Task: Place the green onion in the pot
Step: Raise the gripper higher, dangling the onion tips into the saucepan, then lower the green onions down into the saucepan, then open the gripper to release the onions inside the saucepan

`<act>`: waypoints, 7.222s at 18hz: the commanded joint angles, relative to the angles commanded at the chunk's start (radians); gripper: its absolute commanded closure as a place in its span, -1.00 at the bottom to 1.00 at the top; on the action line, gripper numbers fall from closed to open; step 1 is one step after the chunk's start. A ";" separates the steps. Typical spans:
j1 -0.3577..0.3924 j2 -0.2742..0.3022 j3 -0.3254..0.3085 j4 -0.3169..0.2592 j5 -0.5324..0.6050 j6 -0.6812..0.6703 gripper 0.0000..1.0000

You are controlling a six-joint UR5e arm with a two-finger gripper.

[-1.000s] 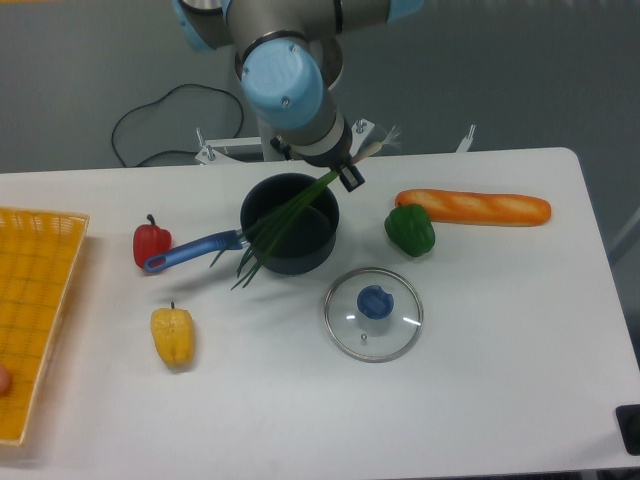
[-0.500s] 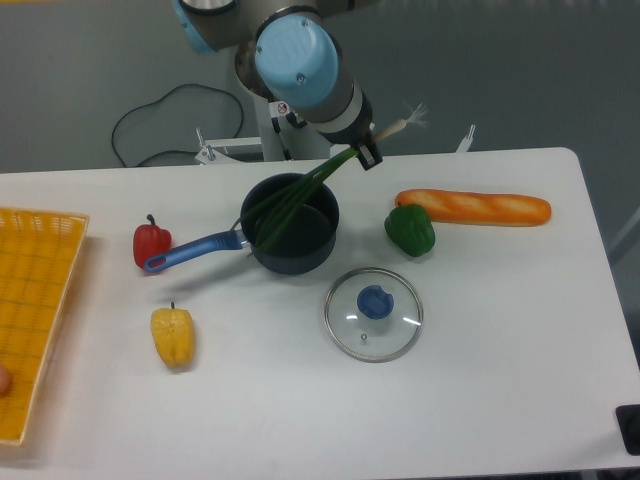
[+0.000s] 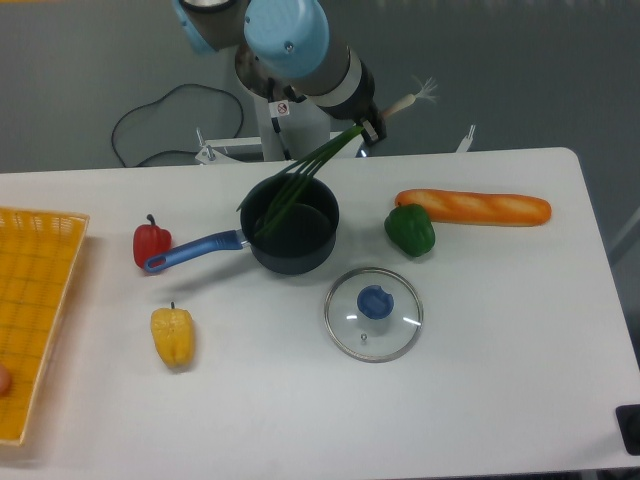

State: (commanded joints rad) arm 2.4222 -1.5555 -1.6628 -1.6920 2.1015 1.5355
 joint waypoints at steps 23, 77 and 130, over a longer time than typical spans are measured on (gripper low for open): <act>-0.063 -0.086 -0.090 0.011 0.045 -0.041 0.77; -0.063 -0.153 -0.074 0.049 0.054 -0.046 0.68; -0.166 -0.242 -0.063 0.063 0.052 -0.216 0.56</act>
State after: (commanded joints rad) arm 2.2565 -1.7978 -1.7257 -1.6291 2.1537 1.3192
